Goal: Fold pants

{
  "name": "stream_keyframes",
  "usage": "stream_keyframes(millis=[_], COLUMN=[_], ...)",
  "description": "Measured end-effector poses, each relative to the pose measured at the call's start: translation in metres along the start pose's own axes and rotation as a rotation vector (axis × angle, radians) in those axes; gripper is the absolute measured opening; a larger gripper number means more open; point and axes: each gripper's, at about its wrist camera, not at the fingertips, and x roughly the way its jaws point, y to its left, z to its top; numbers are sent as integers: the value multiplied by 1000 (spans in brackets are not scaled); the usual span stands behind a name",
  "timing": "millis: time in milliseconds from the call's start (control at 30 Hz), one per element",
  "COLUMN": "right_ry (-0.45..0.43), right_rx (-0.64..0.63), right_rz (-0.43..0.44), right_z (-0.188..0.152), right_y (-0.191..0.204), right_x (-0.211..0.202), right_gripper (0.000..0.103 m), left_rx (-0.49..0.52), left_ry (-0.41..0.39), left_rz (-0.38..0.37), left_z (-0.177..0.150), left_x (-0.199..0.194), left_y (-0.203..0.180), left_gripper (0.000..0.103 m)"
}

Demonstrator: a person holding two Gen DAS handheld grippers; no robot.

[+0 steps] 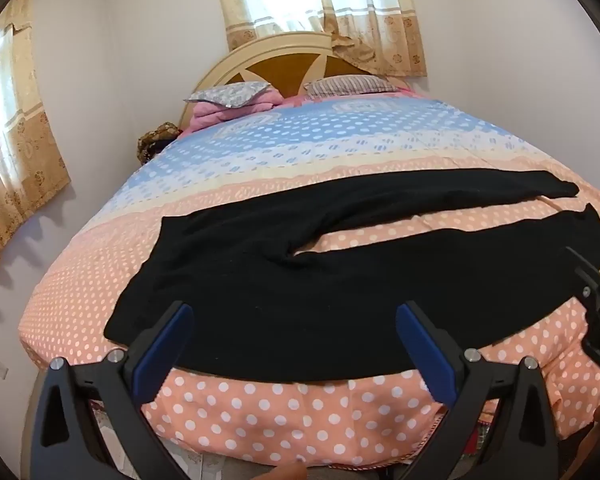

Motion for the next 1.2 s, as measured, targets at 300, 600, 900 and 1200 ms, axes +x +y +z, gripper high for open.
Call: stream_keyframes(millis=[300,600,900,1200], right_ry=[-6,-30,-23,-20], right_rx=[-21,-36,-36,-36], right_rz=[-20,-31,-32,-32], right_z=[1,2,1,0], right_y=[1,5,4,4], right_x=[-3,-8,-6,-5], right_gripper=[102,102,102,102], left_rx=[-8,-20,-33,-37], left_ry=[-3,-1,16,19], left_rz=[21,-6,-11,-15], left_z=[-2,-3,-4,-5], left_x=[0,2,6,6], left_y=[-9,2,4,5], left_gripper=[103,103,103,103])
